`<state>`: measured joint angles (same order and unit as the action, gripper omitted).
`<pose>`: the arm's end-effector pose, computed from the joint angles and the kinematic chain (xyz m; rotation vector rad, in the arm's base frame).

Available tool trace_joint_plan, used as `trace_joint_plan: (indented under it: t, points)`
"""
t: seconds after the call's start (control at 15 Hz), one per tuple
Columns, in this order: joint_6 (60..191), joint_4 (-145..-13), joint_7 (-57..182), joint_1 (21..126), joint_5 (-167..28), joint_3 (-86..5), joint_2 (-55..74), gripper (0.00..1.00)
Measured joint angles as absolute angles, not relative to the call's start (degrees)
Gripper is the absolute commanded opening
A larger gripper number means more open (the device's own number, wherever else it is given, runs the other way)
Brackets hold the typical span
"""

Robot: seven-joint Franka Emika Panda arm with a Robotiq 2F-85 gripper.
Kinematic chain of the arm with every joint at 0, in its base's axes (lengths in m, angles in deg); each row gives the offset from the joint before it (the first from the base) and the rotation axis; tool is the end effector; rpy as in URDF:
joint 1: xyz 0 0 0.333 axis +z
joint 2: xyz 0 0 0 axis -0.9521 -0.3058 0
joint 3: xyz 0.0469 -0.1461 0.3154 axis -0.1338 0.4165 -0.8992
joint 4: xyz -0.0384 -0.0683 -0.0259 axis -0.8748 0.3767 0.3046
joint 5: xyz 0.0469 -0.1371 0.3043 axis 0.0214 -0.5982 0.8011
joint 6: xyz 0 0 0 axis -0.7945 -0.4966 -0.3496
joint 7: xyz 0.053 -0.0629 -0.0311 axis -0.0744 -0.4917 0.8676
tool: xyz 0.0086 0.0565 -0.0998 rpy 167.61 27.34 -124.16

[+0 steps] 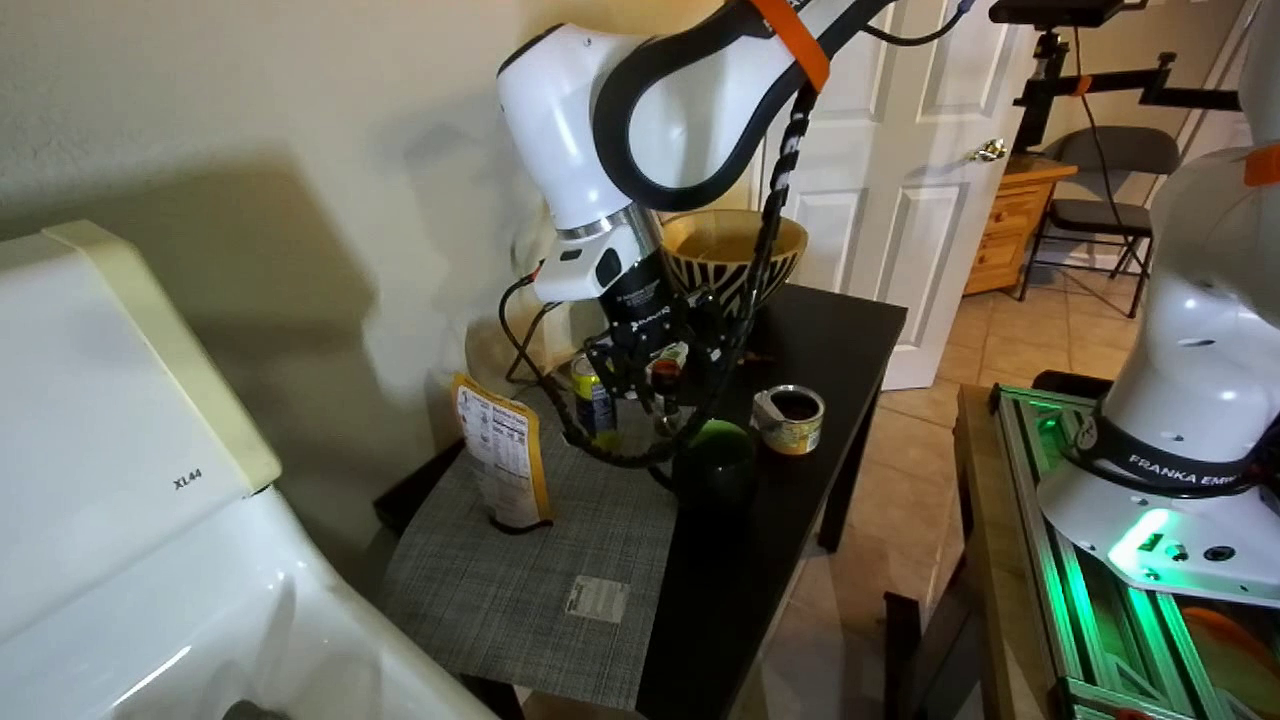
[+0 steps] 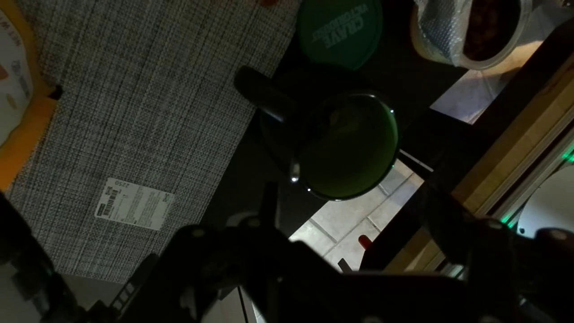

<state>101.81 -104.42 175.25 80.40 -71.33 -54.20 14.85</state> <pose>0.4798 0.1479 0.3845 -1.2612 -2.6422 0.3709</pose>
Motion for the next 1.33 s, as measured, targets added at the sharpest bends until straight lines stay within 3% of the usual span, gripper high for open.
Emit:
trace_joint_plan:
  t: [0.27, 0.8, 1.33]
  points:
    - [101.82, -104.22, 172.58, 80.18, -71.52, -53.94, 15.39, 0.64]
    - [102.09, -103.72, 165.27, 79.41, -71.74, -52.83, 11.97, 0.69]
    - [102.09, -101.76, 165.22, 79.28, -71.52, -53.58, 9.11, 0.64]
